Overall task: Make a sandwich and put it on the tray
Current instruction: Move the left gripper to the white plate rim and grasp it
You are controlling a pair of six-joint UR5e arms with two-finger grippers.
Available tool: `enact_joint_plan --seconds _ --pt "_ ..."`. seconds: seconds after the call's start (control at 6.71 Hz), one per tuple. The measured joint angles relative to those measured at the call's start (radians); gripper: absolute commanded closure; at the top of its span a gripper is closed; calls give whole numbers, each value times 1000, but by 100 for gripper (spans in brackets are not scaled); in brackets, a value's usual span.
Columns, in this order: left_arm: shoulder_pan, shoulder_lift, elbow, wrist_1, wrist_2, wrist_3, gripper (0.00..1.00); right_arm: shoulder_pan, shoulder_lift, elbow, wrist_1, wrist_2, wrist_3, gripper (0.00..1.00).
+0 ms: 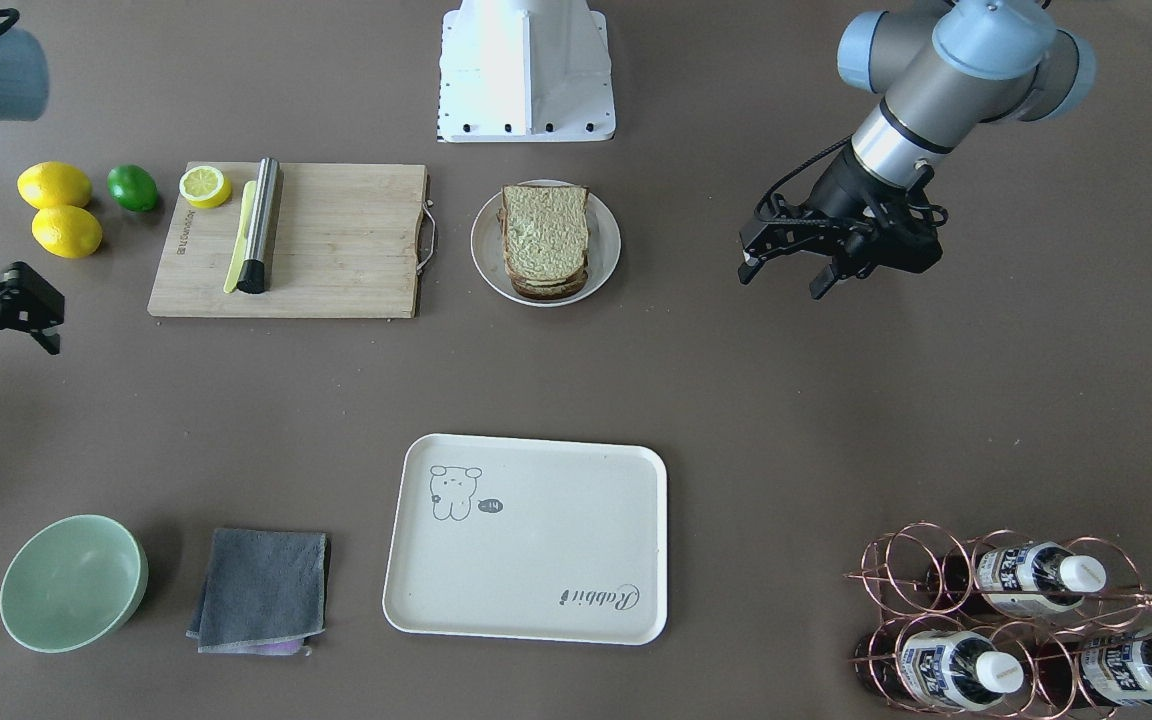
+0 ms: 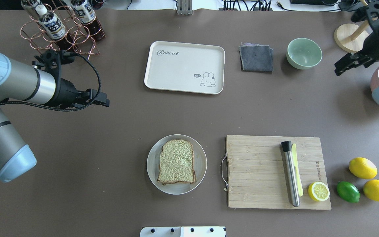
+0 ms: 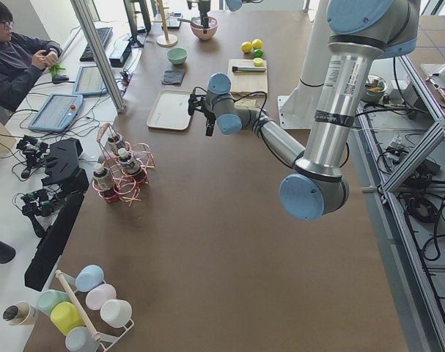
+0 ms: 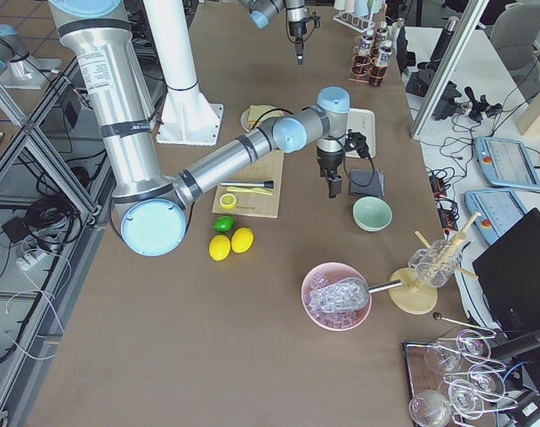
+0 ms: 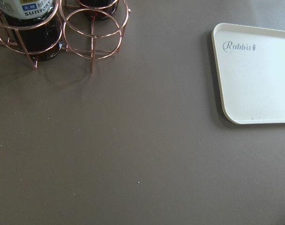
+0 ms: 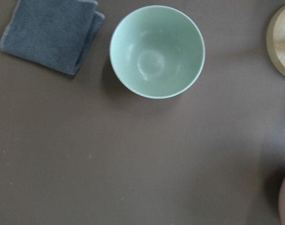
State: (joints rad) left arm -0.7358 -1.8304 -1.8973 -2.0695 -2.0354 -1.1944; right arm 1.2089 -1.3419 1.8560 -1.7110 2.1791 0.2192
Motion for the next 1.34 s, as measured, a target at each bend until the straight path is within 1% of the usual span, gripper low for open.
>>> enact_joint_plan --seconds 0.15,0.3,0.45,0.6,0.75,0.89,1.04,1.19,1.34 --pt "41 -19 2 0 11 -49 3 106 -32 -23 -67 31 -185 0" --pt "85 -30 2 0 15 -91 3 186 -76 -42 -112 33 -311 0" --pt "125 -34 3 0 32 -116 3 243 -117 -57 -125 31 -393 0" --pt "178 -36 6 -3 76 -129 6 291 -147 -65 -131 35 -445 0" --pt "250 -41 13 -6 131 -152 17 324 -166 -69 -136 36 -467 0" --pt "300 -48 22 -8 165 -178 33 337 -173 -72 -138 36 -473 0" --pt "330 -55 32 -10 180 -194 45 343 -176 -75 -140 36 -474 0" --pt "349 -58 54 -33 185 -199 52 345 -179 -77 -140 36 -473 0" --pt "358 -59 92 -85 186 -199 53 346 -182 -78 -139 36 -471 0"
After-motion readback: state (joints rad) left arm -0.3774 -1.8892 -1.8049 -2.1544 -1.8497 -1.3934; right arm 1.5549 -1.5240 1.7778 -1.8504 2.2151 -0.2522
